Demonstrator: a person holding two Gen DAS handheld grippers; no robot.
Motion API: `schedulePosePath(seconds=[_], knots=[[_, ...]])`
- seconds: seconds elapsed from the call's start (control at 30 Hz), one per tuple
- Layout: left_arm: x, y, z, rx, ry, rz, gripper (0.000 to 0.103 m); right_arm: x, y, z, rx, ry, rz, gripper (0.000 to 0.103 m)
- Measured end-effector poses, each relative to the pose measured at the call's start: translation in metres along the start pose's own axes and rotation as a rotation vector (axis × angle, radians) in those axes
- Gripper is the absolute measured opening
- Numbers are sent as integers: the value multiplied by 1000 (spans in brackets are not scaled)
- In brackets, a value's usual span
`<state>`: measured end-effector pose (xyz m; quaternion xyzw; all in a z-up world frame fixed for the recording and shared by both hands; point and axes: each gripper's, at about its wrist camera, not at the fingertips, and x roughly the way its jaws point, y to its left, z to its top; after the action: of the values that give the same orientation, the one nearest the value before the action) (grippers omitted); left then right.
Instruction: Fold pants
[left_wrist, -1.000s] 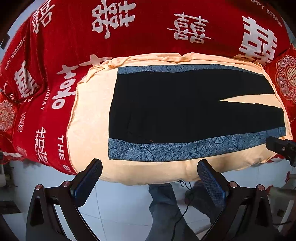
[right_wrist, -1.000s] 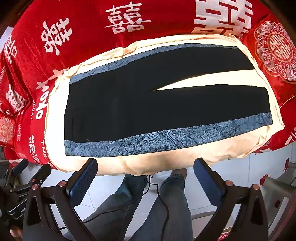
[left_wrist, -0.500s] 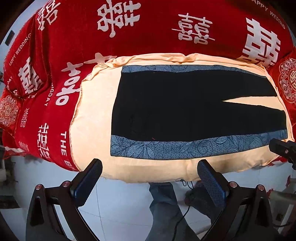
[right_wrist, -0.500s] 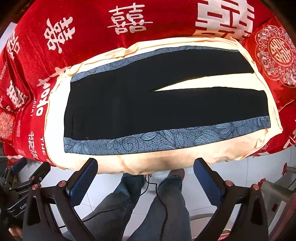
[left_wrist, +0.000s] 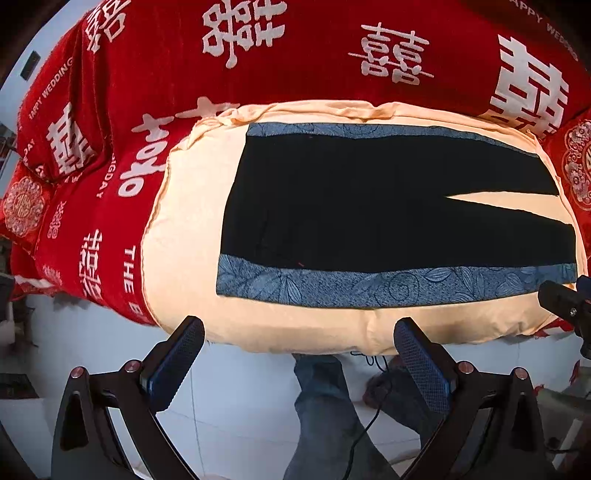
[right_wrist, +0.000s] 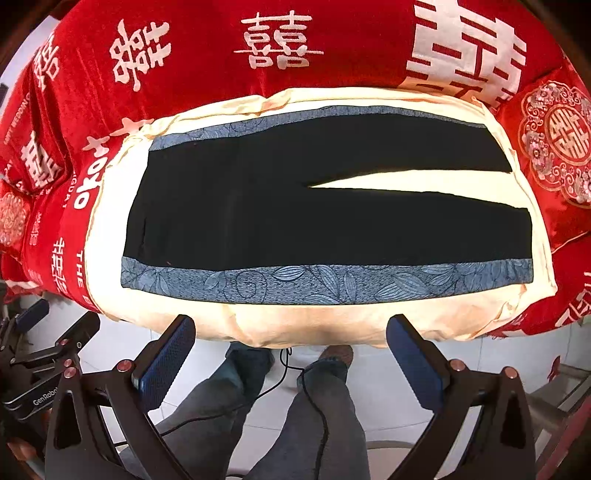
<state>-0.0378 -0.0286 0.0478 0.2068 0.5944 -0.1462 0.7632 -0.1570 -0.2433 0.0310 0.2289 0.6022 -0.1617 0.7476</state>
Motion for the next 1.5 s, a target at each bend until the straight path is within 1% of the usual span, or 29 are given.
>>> schedulePosePath(seconds=[0.1, 0.3, 0.4, 0.47, 0.57, 0.67, 0.77, 0.9, 1.03, 1.13, 1.23, 1.43, 1.5], knots=[[-3, -2, -3, -39, 14, 0, 103, -1, -7, -1, -8, 6, 10, 103], [-7, 0, -6, -110, 28, 3, 103, 2, -15, -1, -37, 23, -8, 103], [-5, 3, -6, -131, 44, -3, 103, 4, -17, -2, -23, 31, 6, 103], [-1, 6, -5, -133, 46, -6, 103, 8, -16, -1, -27, 27, -8, 103], [10, 8, -1, -119, 57, -13, 103, 17, -13, 1, -22, 28, -32, 103], [26, 14, 3, -111, 67, -23, 103, 31, -11, 3, -5, 42, -33, 103], [45, 18, 4, -104, 86, -37, 103, 48, -6, 3, -1, 51, -60, 103], [75, 19, 3, -68, 118, -58, 103, 73, -2, 2, 15, 72, -93, 103], [100, 20, 3, -54, 140, -70, 103, 98, 1, -2, 6, 96, -124, 103], [115, 21, 6, -62, 150, -78, 103, 110, 2, -1, 4, 104, -124, 103], [126, 22, 9, -63, 144, -84, 103, 121, 3, 1, 3, 104, -138, 103], [147, 18, 13, -63, 138, -92, 103, 137, 4, 7, 8, 105, -130, 103], [156, 17, 12, -71, 140, -103, 103, 143, 3, 6, 9, 100, -110, 103]])
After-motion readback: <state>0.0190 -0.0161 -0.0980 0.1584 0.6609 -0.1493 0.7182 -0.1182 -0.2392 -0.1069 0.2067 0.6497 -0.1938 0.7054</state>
